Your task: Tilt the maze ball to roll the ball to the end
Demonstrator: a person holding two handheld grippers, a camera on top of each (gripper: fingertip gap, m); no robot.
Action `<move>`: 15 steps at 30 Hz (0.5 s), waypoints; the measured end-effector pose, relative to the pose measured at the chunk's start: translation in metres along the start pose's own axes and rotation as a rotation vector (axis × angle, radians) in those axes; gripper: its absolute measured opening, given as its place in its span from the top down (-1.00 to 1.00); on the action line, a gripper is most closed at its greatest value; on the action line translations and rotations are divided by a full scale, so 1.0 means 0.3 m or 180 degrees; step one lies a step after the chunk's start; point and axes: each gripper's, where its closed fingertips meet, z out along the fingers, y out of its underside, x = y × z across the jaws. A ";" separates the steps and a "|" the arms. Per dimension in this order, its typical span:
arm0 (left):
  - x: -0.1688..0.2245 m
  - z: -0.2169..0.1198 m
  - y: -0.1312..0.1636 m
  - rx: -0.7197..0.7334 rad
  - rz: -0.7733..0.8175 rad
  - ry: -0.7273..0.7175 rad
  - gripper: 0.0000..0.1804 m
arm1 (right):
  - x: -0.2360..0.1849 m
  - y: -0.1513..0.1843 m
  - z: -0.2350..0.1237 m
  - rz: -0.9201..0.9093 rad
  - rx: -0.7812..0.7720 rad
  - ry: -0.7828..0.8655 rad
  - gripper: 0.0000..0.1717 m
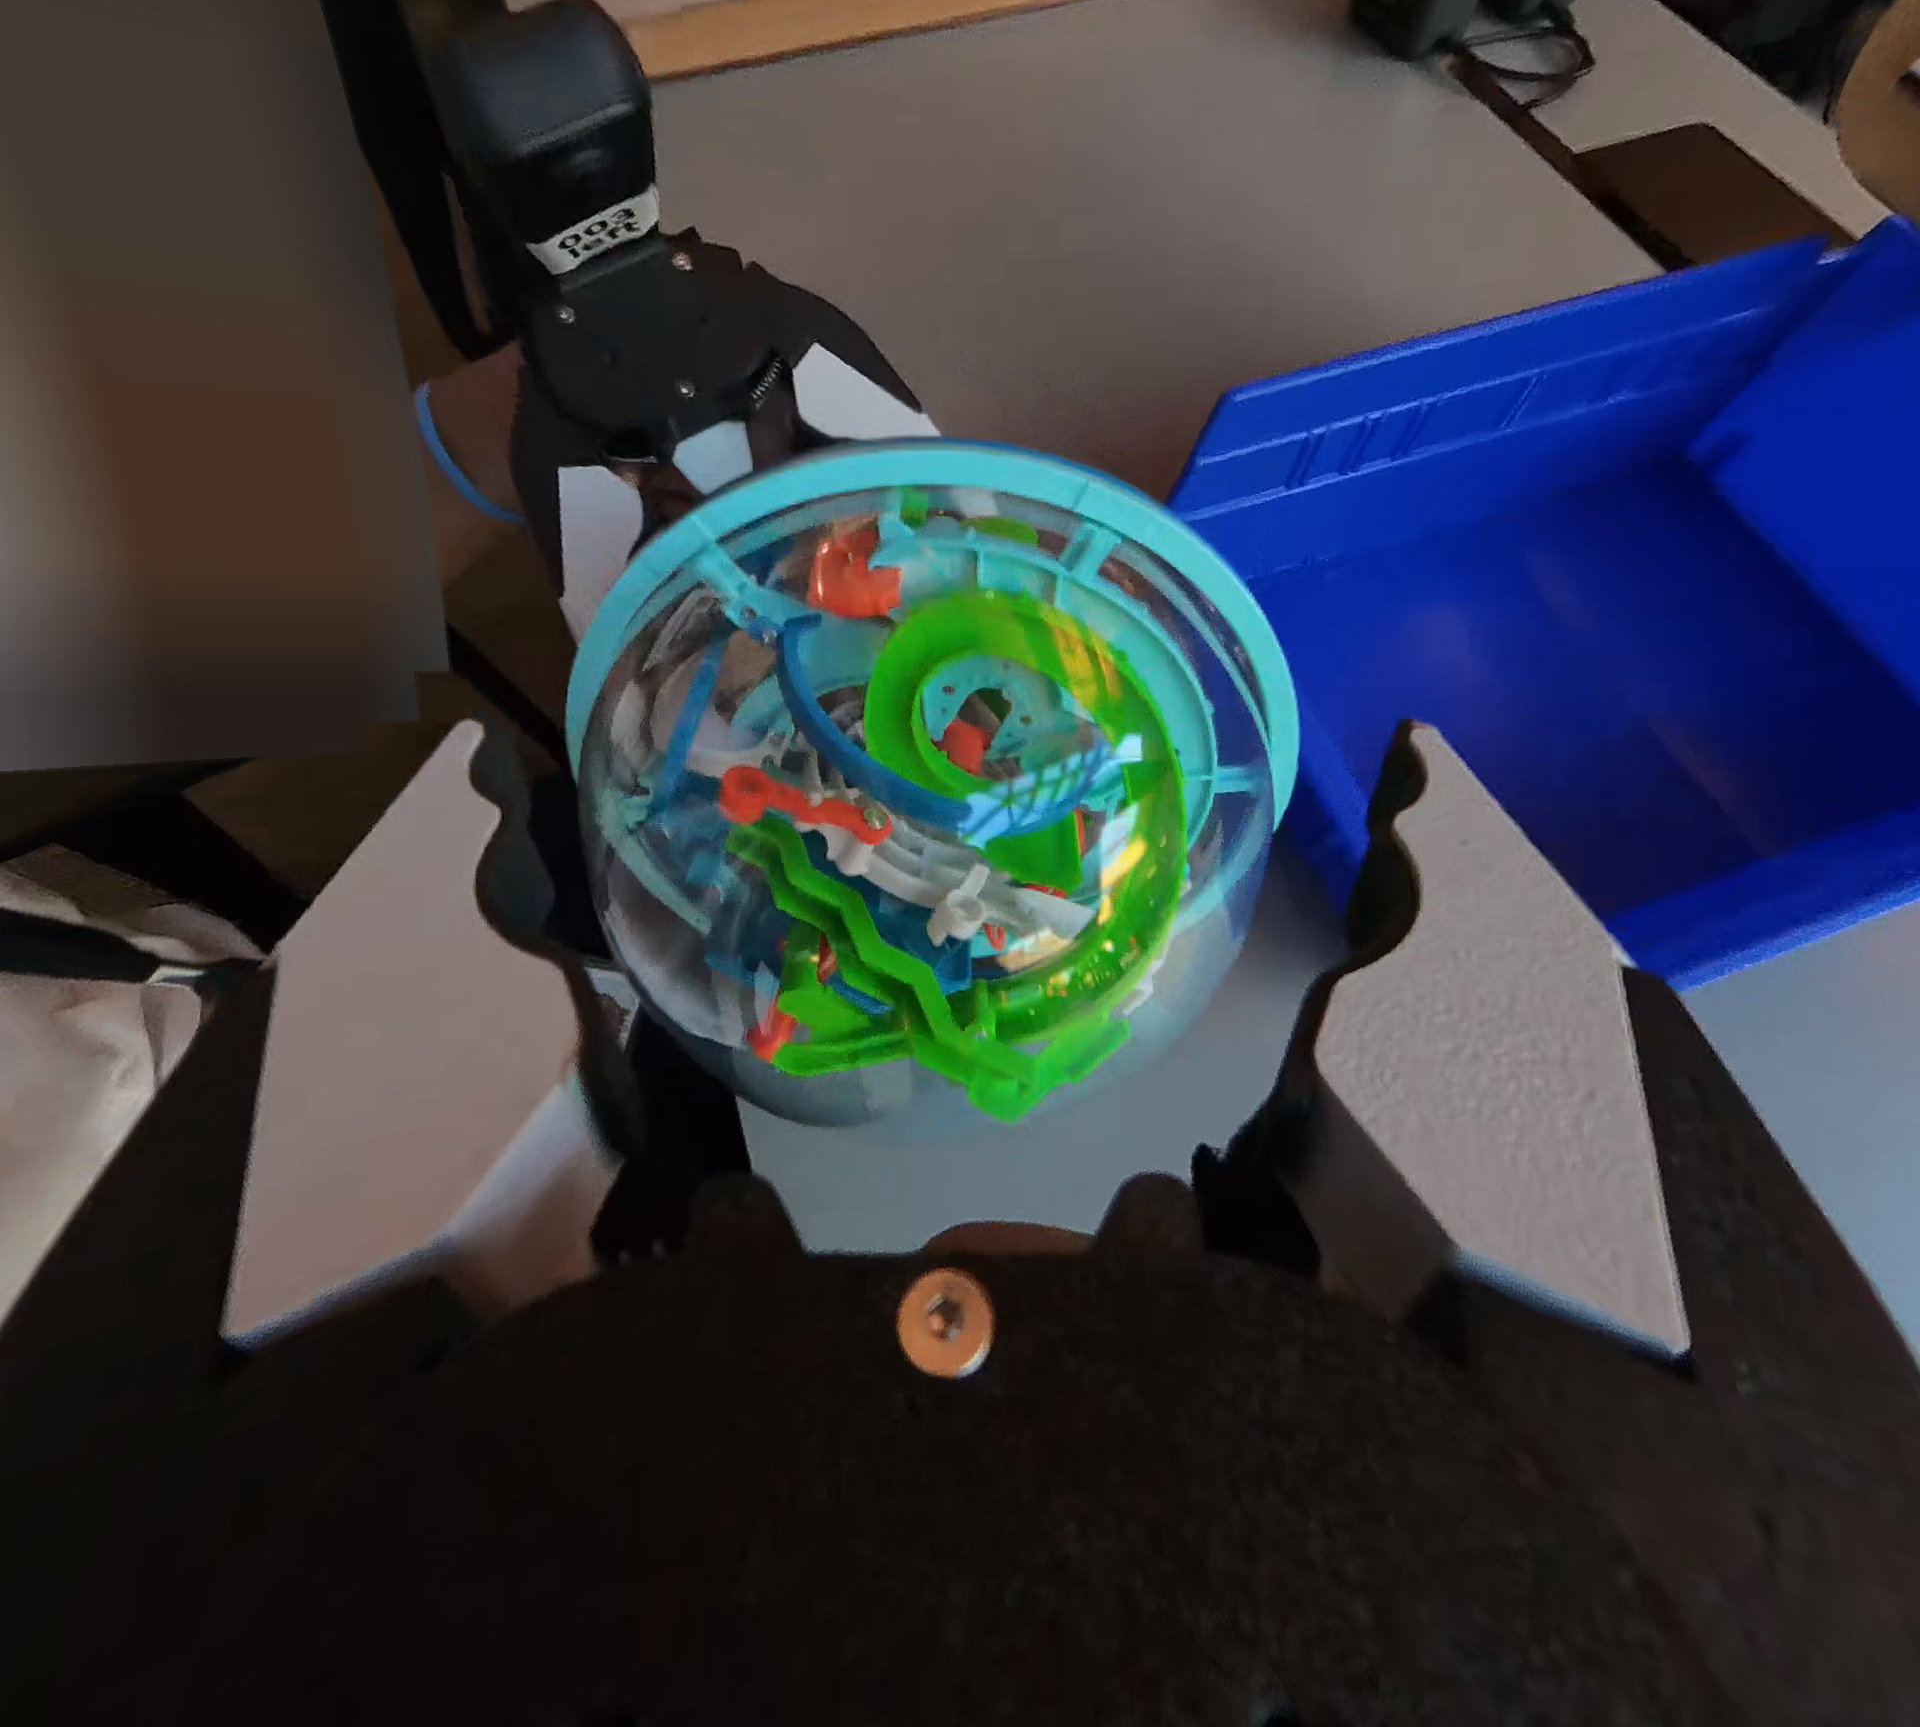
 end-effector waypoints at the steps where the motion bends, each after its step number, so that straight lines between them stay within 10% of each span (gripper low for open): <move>1: 0.001 0.000 0.000 0.0003 -0.0004 0.0002 -0.52 | -0.008 0.005 0.021 0.0014 -0.0166 0.0020 -0.79; 15: 0.018 0.036 0.069 -0.0433 -0.0500 0.0503 -0.52 | -0.006 0.099 0.100 0.0157 -0.0589 -0.0041 -0.78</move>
